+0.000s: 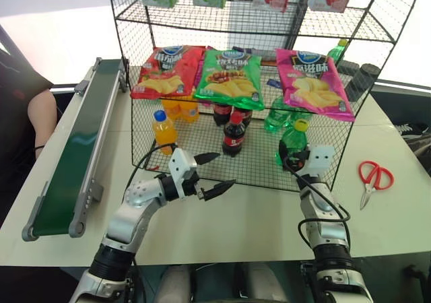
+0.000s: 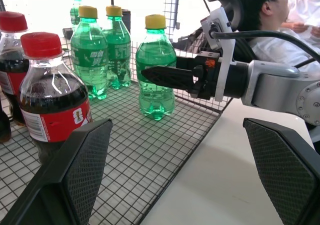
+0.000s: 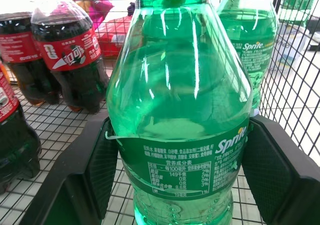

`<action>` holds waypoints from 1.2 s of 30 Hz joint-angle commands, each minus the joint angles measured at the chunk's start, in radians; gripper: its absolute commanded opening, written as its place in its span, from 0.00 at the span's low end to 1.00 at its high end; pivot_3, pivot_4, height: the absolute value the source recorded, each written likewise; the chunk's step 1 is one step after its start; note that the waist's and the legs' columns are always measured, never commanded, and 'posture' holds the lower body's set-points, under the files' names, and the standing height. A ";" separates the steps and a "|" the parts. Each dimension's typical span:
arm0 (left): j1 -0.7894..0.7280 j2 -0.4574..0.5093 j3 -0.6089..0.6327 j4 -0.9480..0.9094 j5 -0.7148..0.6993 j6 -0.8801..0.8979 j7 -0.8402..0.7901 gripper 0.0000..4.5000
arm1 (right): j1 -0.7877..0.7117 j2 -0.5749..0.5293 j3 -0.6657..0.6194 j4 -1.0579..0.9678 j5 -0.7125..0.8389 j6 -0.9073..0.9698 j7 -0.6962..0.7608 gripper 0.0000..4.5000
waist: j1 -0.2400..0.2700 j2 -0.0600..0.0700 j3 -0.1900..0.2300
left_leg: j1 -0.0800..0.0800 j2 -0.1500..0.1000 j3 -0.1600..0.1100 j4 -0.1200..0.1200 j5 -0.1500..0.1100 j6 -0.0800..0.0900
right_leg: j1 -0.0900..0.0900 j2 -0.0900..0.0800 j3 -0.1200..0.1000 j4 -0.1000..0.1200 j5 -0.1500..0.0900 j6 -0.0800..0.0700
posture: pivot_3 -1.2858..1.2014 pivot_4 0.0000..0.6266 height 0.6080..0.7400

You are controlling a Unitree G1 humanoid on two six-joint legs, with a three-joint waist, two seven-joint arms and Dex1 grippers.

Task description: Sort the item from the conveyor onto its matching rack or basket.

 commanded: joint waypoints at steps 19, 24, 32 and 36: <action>-0.031 0.018 0.047 -0.036 -0.034 0.048 0.044 1.00 | 0.247 -0.091 0.038 -0.472 -0.063 0.066 0.039 0.99 | 0.003 0.001 -0.001 | 0.002 0.000 0.000 0.000 0.000 0.000 | 0.002 0.000 0.000 0.000 0.000 0.000 | 0.52 0.24 1.00; -0.002 0.111 0.106 -0.030 -0.024 0.055 0.043 1.00 | 0.382 -0.199 0.019 -0.691 0.028 0.176 0.168 0.99 | 0.003 0.001 -0.001 | 0.004 0.000 0.000 -0.001 0.000 0.000 | 0.003 0.000 0.000 0.000 0.000 0.000 | 0.52 0.24 1.00; 0.081 0.266 0.221 0.022 -0.034 0.051 -0.009 1.00 | 0.557 -0.374 -0.174 -0.776 0.254 0.294 0.369 0.99 | 0.010 0.000 0.000 | 0.011 0.000 0.001 -0.003 0.000 0.001 | 0.009 -0.001 0.001 -0.002 -0.002 -0.003 | 0.52 0.24 1.00; 0.107 0.297 0.256 0.052 -0.036 0.022 -0.036 1.00 | 0.599 -0.404 -0.244 -0.766 0.309 0.305 0.426 0.99 | 0.010 0.000 0.000 | 0.011 0.000 0.001 -0.003 0.000 0.001 | 0.009 0.000 0.001 -0.002 -0.002 -0.003 | 0.52 0.24 1.00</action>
